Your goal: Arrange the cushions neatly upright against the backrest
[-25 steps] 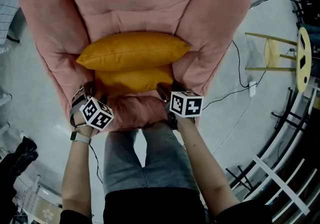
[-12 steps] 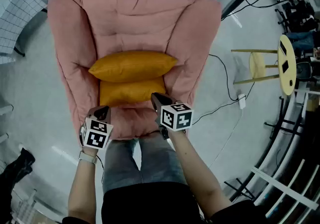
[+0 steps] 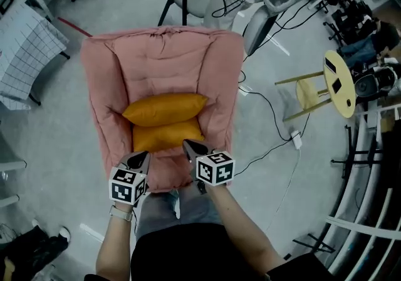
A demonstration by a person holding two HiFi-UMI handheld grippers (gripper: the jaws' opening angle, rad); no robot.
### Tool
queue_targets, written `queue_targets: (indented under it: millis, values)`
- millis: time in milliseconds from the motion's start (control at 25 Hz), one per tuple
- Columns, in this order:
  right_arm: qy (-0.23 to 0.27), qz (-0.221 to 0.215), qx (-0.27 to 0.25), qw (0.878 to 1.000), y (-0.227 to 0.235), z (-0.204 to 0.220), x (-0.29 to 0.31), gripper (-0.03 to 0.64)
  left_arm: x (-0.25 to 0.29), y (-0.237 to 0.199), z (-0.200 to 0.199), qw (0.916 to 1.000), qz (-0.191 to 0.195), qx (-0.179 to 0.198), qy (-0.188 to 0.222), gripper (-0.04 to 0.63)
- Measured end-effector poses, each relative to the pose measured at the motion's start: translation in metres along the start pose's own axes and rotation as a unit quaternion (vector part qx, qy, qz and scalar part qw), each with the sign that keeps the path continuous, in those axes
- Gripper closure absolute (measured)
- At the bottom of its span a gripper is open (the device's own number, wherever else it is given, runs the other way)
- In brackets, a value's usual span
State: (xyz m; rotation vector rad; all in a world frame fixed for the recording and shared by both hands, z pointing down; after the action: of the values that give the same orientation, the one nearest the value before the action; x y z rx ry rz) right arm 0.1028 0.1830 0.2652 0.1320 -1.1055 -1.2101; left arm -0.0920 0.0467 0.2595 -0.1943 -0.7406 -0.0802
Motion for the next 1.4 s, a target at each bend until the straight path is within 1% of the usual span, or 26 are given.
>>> queue_targets:
  millis: [120,280,440,560,640,880,1040,1200,1400]
  values:
    - [0.029,-0.021,0.004,0.999,-0.023,-0.013,-0.023,0.607,-0.016,0.010,-0.022,0.9994,-0.007,0.009,0.031,0.583]
    - [0.056,-0.042,-0.036,0.997,-0.049,-0.028,-0.056,0.607,-0.038,0.031,-0.052,0.9964,-0.020,0.034,0.075,0.583]
    - [0.084,-0.072,-0.062,0.992,-0.060,-0.049,-0.086,0.607,-0.055,0.051,-0.085,0.9877,-0.006,0.070,0.139,0.583]
    - [0.095,-0.089,-0.081,0.988,-0.063,-0.063,-0.111,0.607,-0.069,0.065,-0.110,0.9811,0.002,0.073,0.179,0.583]
    - [0.104,-0.097,-0.091,0.986,-0.066,-0.071,-0.127,0.607,-0.079,0.073,-0.124,0.9778,0.000,0.076,0.195,0.583]
    - [0.119,-0.123,-0.129,0.977,-0.075,-0.088,-0.156,0.607,-0.102,0.089,-0.148,0.9721,-0.021,0.099,0.211,0.583]
    - [0.125,-0.136,-0.146,0.972,-0.079,-0.101,-0.156,0.607,-0.103,0.085,-0.148,0.9714,-0.041,0.097,0.213,0.583]
    - [0.123,-0.137,-0.170,0.968,-0.082,-0.108,-0.150,0.607,-0.102,0.081,-0.146,0.9717,-0.054,0.092,0.211,0.583]
    - [0.123,-0.146,-0.171,0.966,-0.082,-0.115,-0.148,0.607,-0.103,0.082,-0.149,0.9716,-0.062,0.099,0.206,0.583]
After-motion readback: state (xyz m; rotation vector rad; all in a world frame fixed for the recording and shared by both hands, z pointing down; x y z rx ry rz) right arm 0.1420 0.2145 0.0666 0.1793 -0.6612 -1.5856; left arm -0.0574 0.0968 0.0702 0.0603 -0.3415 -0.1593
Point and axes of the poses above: the fingertips, and each gripper's own axes: x forward along the fingers, y to its right, z out of its underside, the point moved 10 cm from there along -x, backward along the fingers, and after that the axes turned 14 degrees about x, right-handed, at the moved point
